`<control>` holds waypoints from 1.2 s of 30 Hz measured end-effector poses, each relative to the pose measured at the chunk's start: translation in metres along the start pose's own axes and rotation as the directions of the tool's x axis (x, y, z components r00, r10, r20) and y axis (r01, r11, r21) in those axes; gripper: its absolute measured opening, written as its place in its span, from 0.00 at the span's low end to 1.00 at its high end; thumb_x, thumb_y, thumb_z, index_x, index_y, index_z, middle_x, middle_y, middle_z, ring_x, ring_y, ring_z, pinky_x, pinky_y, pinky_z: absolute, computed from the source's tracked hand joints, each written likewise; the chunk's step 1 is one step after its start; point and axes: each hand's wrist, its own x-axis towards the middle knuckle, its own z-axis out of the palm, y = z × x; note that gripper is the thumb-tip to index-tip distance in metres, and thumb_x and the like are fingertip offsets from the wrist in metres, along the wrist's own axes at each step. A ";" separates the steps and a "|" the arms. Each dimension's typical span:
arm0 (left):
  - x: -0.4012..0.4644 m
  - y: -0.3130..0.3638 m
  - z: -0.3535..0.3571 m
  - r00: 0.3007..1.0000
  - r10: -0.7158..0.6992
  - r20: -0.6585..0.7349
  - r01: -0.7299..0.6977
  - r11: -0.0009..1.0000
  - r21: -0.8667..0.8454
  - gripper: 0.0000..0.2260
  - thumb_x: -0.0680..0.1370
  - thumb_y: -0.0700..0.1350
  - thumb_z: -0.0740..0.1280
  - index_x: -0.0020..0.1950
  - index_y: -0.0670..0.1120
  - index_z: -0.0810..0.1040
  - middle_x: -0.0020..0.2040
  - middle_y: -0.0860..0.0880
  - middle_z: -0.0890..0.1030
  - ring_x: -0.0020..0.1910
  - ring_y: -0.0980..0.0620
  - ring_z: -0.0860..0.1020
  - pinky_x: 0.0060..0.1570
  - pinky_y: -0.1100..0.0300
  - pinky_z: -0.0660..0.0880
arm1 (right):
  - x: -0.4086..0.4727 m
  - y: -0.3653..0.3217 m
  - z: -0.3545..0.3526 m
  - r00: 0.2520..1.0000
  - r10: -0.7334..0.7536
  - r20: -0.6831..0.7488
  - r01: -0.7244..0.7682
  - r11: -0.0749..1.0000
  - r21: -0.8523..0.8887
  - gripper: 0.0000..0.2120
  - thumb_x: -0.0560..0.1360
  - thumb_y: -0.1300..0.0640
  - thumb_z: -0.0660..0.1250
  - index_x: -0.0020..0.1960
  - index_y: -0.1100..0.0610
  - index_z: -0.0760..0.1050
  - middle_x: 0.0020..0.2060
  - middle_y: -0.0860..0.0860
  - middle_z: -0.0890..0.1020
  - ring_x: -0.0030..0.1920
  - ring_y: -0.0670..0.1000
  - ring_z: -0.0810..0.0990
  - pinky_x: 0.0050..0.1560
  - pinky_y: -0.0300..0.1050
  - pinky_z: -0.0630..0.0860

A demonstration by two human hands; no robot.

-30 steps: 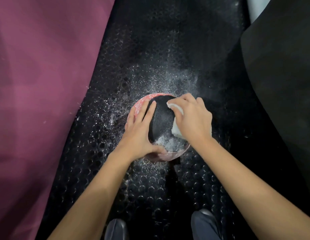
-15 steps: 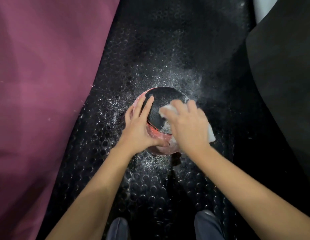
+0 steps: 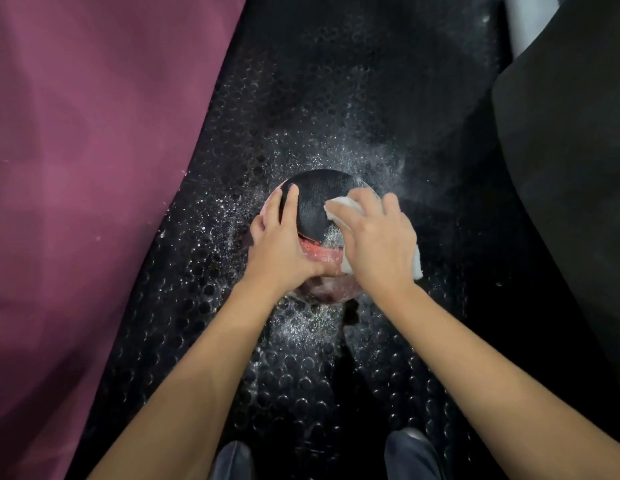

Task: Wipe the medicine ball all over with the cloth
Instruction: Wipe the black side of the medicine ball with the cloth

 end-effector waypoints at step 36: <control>-0.008 0.011 0.006 0.996 0.084 -0.001 -0.083 0.981 0.175 0.53 0.68 0.45 0.77 0.79 0.57 0.41 0.78 0.61 0.39 0.78 0.47 0.39 0.71 0.39 0.62 | -0.007 0.003 -0.014 0.995 -0.100 0.013 0.098 0.988 0.119 0.02 0.70 0.55 0.74 0.40 0.49 0.82 0.43 0.48 0.80 0.38 0.53 0.74 0.29 0.40 0.64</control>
